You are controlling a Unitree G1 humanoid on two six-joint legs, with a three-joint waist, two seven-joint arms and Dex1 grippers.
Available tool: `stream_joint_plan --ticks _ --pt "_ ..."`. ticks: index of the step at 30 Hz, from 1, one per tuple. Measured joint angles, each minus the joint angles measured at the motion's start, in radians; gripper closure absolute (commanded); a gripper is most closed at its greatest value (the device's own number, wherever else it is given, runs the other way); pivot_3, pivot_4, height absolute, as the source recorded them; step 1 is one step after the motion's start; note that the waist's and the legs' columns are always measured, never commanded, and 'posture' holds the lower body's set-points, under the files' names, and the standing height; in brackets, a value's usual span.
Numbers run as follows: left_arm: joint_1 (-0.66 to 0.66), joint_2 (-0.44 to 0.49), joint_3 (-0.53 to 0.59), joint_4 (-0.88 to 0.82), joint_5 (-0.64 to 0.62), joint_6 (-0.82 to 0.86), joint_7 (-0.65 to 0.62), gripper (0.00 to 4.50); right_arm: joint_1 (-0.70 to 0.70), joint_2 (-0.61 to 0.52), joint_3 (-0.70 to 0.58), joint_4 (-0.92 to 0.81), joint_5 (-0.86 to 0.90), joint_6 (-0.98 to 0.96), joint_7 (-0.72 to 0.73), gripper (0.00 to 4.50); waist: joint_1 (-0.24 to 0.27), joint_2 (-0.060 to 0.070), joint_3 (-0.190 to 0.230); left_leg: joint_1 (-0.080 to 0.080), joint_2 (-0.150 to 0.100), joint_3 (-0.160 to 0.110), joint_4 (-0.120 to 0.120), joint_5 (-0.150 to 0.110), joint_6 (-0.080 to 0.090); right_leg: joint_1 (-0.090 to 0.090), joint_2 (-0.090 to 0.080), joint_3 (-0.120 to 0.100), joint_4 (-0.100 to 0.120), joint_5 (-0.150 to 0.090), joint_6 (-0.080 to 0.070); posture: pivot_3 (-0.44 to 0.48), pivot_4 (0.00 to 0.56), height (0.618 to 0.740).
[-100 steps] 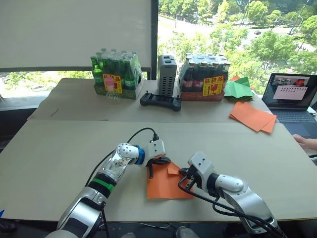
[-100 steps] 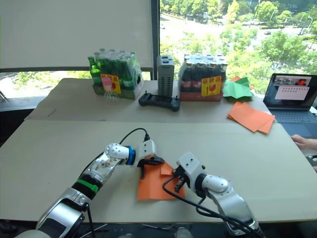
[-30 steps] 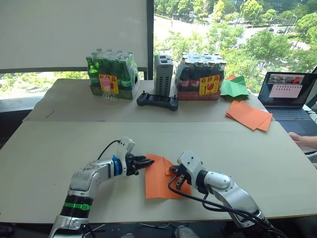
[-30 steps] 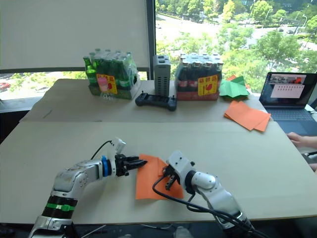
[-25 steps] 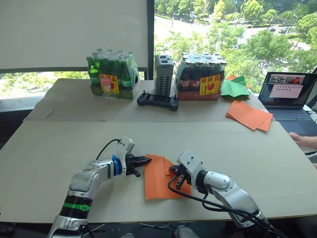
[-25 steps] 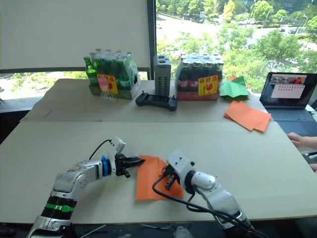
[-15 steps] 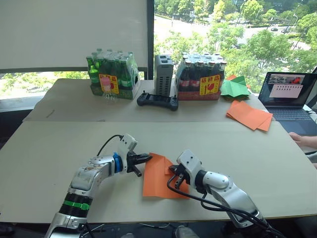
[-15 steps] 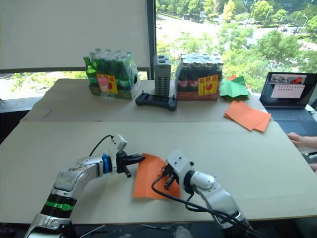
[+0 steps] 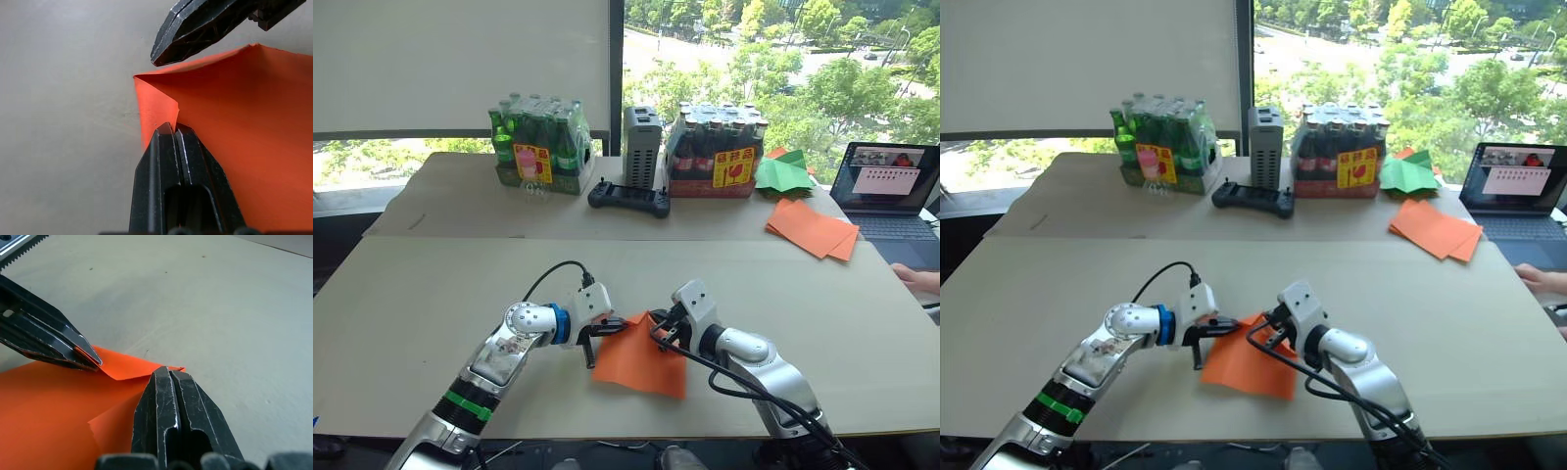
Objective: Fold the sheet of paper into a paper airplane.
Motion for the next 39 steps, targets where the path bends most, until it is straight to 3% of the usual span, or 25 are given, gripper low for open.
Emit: stream_joint_plan --ticks 13,17,24,35,39 --pt "-0.006 -0.007 -0.030 0.072 0.131 -0.214 0.011 4.48 0.000 0.011 0.023 0.046 -0.026 -0.053 -0.021 4.50 0.000 0.000 0.000 0.000 0.000 0.000 0.000 0.000 0.000 0.000 0.000 0.000 0.000 0.000 0.000 0.000 0.150 0.733" --pt "-0.006 -0.013 -0.029 0.078 0.141 -0.233 0.011 3.36 -0.001 -0.004 0.063 0.084 -0.078 -0.104 -0.024 4.50 0.000 0.000 0.000 0.000 0.000 0.000 0.000 0.000 0.000 0.000 0.000 0.000 0.000 0.000 0.000 0.000 0.150 0.733" --pt "-0.007 -0.012 -0.012 0.064 0.132 -0.221 0.003 0.99 -0.018 0.001 0.098 0.111 -0.121 -0.147 -0.025 4.50 -0.004 0.000 0.000 0.001 0.000 0.000 0.000 0.000 0.000 0.000 0.000 0.000 0.001 0.000 0.000 0.000 0.150 0.733" --pt "-0.048 0.036 0.158 0.021 -0.159 0.156 -0.164 0.99 -0.030 0.011 0.099 0.128 -0.139 -0.156 -0.027 4.50 -0.005 0.000 0.000 0.001 0.000 0.000 0.000 0.000 0.000 0.000 0.000 -0.001 0.002 0.000 0.000 0.000 0.150 0.733" --pt "-0.072 0.020 0.171 0.051 -0.189 0.204 -0.168 0.99 -0.035 0.013 0.098 0.134 -0.140 -0.156 -0.030 4.50 -0.004 0.000 0.000 0.000 0.000 -0.001 0.000 0.000 0.000 0.000 0.000 -0.001 0.001 0.000 0.000 0.000 0.150 0.733"
